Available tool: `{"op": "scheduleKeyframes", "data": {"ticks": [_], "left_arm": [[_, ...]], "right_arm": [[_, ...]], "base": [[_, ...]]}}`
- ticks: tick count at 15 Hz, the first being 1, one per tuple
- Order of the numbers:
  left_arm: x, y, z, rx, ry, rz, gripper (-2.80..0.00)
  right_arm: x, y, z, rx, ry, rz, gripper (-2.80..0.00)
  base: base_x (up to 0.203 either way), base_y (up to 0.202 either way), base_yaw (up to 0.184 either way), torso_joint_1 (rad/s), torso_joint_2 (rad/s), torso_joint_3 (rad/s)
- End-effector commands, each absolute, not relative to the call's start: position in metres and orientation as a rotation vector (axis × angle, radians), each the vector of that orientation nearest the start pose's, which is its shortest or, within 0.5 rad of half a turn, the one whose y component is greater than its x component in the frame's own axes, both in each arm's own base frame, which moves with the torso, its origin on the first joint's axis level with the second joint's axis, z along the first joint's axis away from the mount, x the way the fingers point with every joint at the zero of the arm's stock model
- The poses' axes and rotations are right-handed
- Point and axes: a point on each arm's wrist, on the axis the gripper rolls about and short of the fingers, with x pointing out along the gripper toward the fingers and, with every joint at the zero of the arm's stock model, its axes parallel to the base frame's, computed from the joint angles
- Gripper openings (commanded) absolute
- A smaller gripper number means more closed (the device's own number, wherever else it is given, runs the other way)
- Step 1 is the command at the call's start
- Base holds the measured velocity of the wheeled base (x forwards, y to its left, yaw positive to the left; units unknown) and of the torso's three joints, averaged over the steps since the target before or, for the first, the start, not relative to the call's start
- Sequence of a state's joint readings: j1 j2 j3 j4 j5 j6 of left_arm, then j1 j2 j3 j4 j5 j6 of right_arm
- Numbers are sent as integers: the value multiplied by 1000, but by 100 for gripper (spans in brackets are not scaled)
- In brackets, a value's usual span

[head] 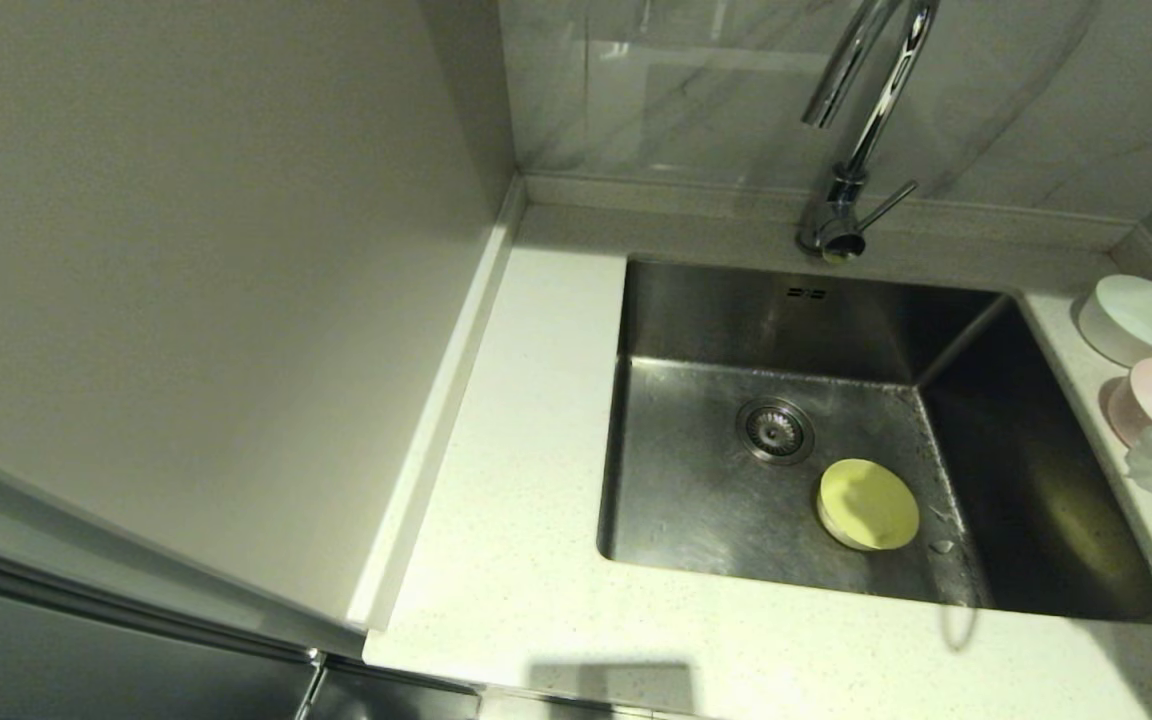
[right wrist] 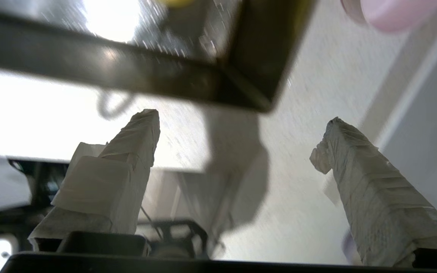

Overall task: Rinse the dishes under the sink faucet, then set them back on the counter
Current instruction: Put a bowl into the sink

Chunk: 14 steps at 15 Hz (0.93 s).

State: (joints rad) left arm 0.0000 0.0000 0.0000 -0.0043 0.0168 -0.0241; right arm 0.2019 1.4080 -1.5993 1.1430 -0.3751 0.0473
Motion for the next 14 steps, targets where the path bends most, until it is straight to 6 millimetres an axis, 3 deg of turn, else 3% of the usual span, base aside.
{"op": "scheduleKeyframes", "data": {"ticks": [1, 6, 14], "left_arm": [[-23, 0, 76, -25, -6, 17, -280], [-23, 0, 76, -25, -6, 17, -280], [-23, 0, 76, -25, -6, 17, -280]], "right_arm": [[177, 18, 322, -232, 977, -226, 0], [239, -12, 311, -134, 928, -366, 0], [302, -76, 273, -22, 938, -482, 0]], "base": [[0, 0, 0, 0, 0, 0], [0, 0, 0, 0, 0, 0], [0, 0, 0, 0, 0, 0]]}}
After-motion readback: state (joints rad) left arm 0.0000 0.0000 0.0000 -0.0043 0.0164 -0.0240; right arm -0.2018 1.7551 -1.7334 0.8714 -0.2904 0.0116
